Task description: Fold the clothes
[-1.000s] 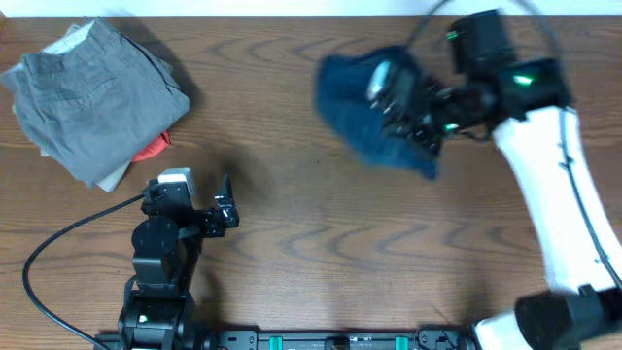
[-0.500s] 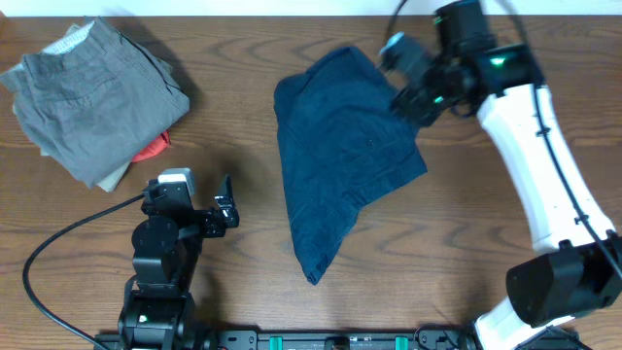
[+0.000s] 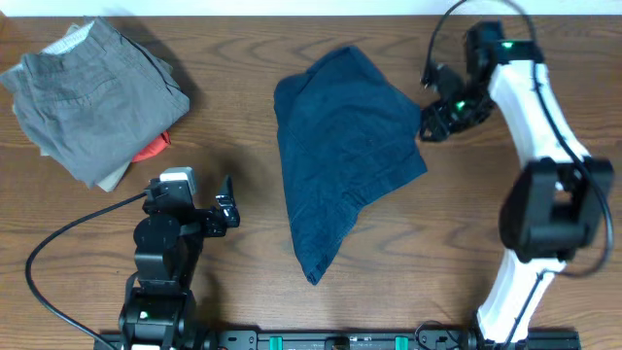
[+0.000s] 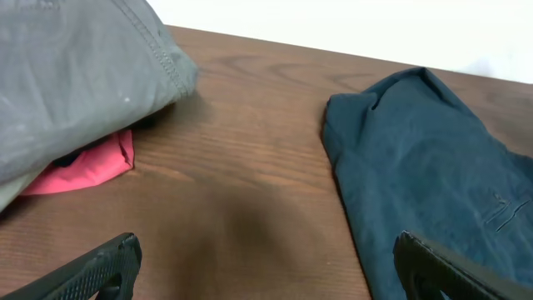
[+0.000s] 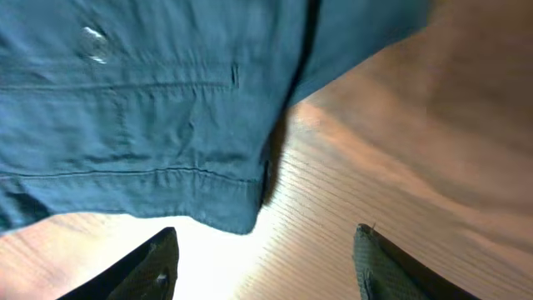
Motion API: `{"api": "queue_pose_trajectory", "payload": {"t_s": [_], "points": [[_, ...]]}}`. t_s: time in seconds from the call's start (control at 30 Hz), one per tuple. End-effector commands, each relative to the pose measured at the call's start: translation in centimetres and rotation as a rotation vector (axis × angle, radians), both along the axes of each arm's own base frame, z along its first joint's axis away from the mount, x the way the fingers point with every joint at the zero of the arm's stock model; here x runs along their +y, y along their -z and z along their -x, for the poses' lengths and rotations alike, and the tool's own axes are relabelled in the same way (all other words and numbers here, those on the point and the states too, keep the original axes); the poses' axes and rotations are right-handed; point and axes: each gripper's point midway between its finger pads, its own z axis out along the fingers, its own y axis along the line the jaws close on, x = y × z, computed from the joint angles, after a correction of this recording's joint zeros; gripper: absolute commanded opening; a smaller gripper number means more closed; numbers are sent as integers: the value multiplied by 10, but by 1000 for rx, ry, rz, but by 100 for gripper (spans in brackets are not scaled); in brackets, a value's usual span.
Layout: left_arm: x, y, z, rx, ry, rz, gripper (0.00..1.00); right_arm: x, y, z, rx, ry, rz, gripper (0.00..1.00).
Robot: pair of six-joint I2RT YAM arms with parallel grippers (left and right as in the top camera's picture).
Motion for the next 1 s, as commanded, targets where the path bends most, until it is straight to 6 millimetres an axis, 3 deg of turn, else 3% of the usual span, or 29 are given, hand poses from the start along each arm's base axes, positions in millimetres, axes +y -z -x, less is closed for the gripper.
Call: {"api": "queue_pose_trajectory", "payload": {"t_s": [0.0,0.07,0.17,0.33,0.4,0.47,0.5,0.6,0.73,0.97], "points": [[1,-9,-3,-15,-7,11,98,12,21,5,61,-36,-39,64],[1,-8,-3,-13,-7,11,98,14,35,8,97,-40,-37,62],[1,-8,-3,-13,-7,11,98,20,50,13,141,-44,-56,46],[1,-8,-3,-13,-7,11,98,32,49,15,157,-43,-119,39],[1,-8,-3,-13,-7,11,98,32,49,18,170,-42,-118,28],[1,-8,-3,-13,-7,11,98,32,48,21,184,-41,-118,6],[1,-8,-3,-13,-7,11,98,32,48,23,191,-41,-118,1],[1,-8,-3,-13,-7,11,98,41,43,29,212,-62,-168,1],[1,-8,-3,-14,-7,11,98,90,8,41,211,-152,-424,1],[1,-8,-3,-13,-7,11,98,217,-96,62,-27,-487,-821,1]]}}
